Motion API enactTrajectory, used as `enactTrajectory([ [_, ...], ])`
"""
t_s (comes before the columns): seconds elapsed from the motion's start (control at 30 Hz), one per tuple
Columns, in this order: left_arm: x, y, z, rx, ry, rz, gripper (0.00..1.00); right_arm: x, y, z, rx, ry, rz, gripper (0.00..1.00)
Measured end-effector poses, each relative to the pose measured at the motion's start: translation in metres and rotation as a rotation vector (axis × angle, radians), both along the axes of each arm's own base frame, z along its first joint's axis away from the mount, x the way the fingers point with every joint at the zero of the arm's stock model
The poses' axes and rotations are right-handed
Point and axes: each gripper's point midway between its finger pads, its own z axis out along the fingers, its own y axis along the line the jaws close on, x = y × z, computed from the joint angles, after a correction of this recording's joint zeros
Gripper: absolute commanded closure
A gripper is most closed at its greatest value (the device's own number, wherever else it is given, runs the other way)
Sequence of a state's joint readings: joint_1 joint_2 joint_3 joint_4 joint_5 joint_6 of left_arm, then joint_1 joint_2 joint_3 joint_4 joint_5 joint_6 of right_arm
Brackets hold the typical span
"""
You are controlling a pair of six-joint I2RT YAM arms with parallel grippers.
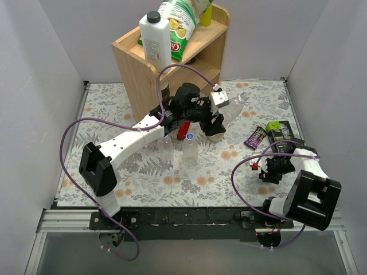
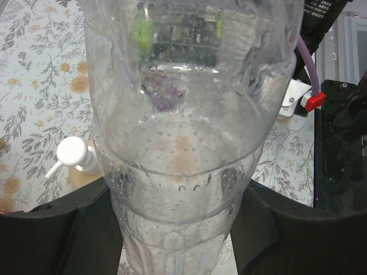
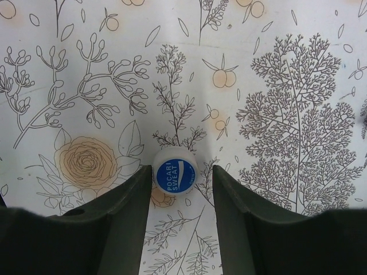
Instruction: Screw on the bottle caps
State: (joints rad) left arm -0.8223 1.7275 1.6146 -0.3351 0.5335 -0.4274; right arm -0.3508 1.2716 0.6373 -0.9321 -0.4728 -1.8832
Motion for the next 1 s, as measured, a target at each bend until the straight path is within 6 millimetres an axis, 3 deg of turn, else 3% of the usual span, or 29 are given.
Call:
enactTrajectory([
  [0.53,0.0010,0.0000,0.0003,0.000,-0.003,0.005,1.00,-0.0075,0.0066,-0.0053,0.001,0.015,0.037,0.60],
  [0.83,0.0024,0.0008,-0.0024,0.008,-0.008,0.013,1.00,-0.0080,0.0040,-0.0053,-0.028,-0.005,0.040,0.61],
  [0.93,0.0028,0.0011,-0.0029,0.010,-0.010,0.015,1.00,-0.0078,0.0037,-0.0051,-0.031,-0.010,0.040,0.70],
  [1.0,0.0022,0.0019,-0.0048,0.014,-0.013,0.013,1.00,-0.0079,0.0030,-0.0051,-0.036,-0.010,0.041,0.81],
])
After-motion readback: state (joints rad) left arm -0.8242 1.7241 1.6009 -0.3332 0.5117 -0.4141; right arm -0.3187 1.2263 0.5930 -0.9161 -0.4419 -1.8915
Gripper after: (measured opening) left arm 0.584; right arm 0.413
